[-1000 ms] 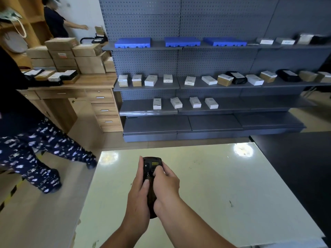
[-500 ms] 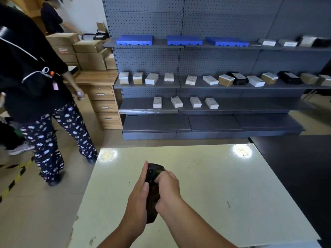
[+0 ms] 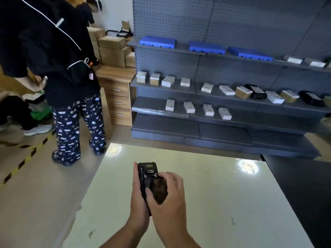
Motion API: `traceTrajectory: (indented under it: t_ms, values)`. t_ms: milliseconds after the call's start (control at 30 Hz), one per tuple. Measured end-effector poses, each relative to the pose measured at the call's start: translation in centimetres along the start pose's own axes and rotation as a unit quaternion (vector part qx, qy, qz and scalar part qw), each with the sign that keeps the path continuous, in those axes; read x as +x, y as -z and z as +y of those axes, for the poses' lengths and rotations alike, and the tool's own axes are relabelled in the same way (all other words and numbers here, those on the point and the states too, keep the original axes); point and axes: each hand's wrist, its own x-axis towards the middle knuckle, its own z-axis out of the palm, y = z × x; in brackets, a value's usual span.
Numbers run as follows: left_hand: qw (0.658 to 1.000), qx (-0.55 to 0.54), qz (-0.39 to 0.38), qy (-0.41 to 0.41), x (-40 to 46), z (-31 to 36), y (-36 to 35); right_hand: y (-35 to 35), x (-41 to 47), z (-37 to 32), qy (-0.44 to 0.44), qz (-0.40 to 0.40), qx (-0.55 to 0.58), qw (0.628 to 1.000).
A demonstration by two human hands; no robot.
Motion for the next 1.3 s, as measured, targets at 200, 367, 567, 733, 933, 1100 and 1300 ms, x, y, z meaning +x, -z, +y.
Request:
traceTrajectory:
  t_ms: [200, 367, 567, 733, 933, 1100, 1300]
  values:
    - [0.999, 0.015, 0.03, 0.012, 0.7, -0.6, 2.0, 1.4, 0.9, 0.4, 0.05, 0.063, 0.056, 0.995]
    - [0.999, -0.023, 0.023, 0.024, 2.2, -1.3, 4.8, 1.0, 6.6, 10.2, -0.091, -0.041, -0.125, 0.987]
    - [0.996, -0.057, 0.001, 0.062, 2.6, -2.5, 6.4, -5.1, 8.9, 23.3, -0.081, -0.152, -0.331, 0.928]
    - [0.995, -0.054, -0.023, 0.086, 2.6, -3.4, 7.3, -7.5, 7.3, 27.7, -0.006, -0.195, -0.407, 0.892]
    - [0.998, -0.006, -0.017, 0.063, 3.3, -2.7, 7.2, -4.5, 11.2, 18.6, -0.062, -0.196, -0.244, 0.948]
    - [0.996, 0.024, -0.014, 0.08, 3.5, -2.5, 6.4, 0.3, 6.2, 6.1, 0.223, -0.326, -0.13, 0.91]
    - [0.994, 0.032, -0.013, 0.107, 2.4, -2.6, 4.8, 2.4, 5.1, 5.5, 0.309, -0.349, -0.237, 0.852]
